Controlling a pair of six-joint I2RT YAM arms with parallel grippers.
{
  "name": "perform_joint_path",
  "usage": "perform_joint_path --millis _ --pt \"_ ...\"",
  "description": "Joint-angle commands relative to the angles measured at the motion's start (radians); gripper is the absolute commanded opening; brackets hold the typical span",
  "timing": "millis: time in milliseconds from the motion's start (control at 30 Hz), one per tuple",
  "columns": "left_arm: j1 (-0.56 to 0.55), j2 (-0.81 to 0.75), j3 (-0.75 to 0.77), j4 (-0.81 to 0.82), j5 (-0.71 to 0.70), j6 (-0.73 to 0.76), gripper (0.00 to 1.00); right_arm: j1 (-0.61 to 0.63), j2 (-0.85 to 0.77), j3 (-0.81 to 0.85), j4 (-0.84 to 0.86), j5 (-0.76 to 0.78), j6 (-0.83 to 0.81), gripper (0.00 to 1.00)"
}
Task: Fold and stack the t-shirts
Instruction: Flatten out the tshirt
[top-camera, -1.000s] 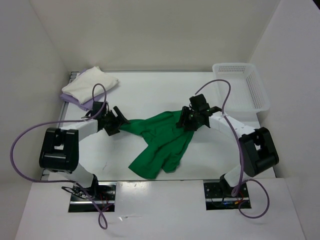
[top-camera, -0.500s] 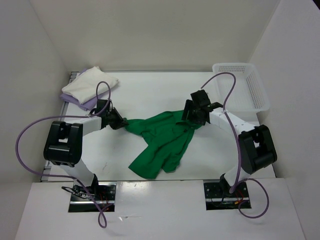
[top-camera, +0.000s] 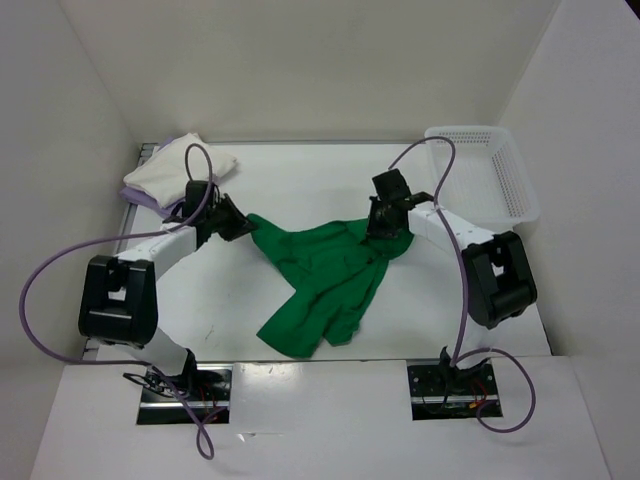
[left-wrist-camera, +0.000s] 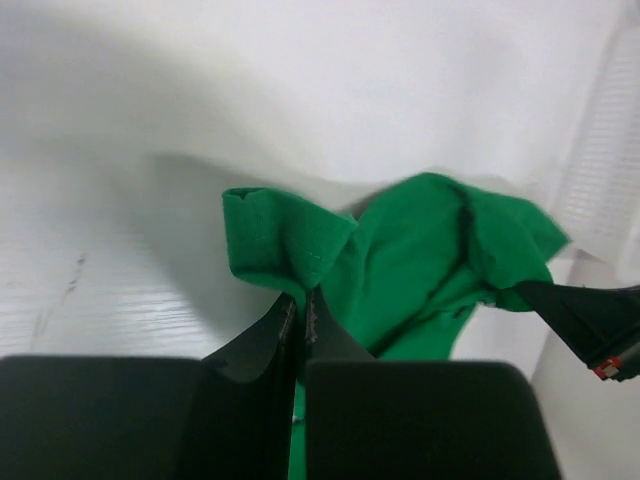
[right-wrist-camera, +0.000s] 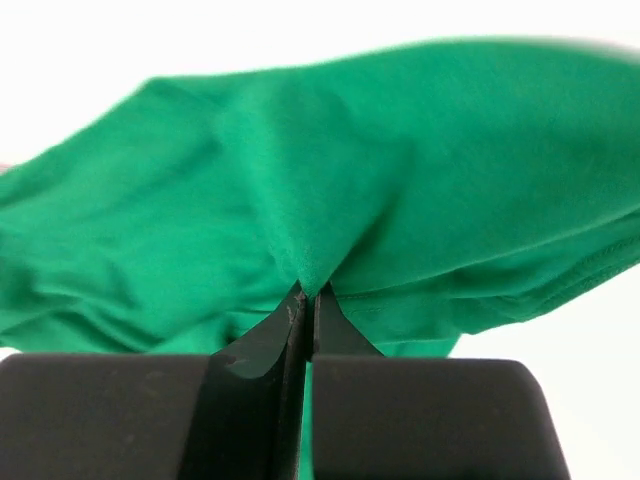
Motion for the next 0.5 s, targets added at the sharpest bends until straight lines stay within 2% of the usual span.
perform_joint_path --millis 0,133,233,267,367,467 --pt "-0.005 -0.103 0.104 -0.029 0.034 -0.013 0.0 0.035 -0.138 0.109 0.009 0.0 -0.009 0.0" --pt "0.075 -0.219 0.219 -0.085 0.101 -0.022 0.0 0.06 -0.297 0.286 -0.159 -0.089 -0.032 0.0" --pt "0.213 -0.27 0.34 -0.105 0.19 -0.047 0.0 0.06 -0.359 0.483 -0.246 -0.184 -0.045 0.0" --pt "0.291 -0.279 0.368 -0.105 0.218 -0.059 0.0 0.06 -0.37 0.571 -0.272 -0.218 -0.045 0.0" --pt "0.383 -0.313 0.505 -0.138 0.252 -0.068 0.0 0.06 -0.393 0.719 -0.272 -0.386 -0.014 0.0" --pt "0.409 -0.339 0.673 -0.224 0.215 -0.01 0.0 0.06 -0.412 0.822 -0.244 -0.471 0.012 0.0"
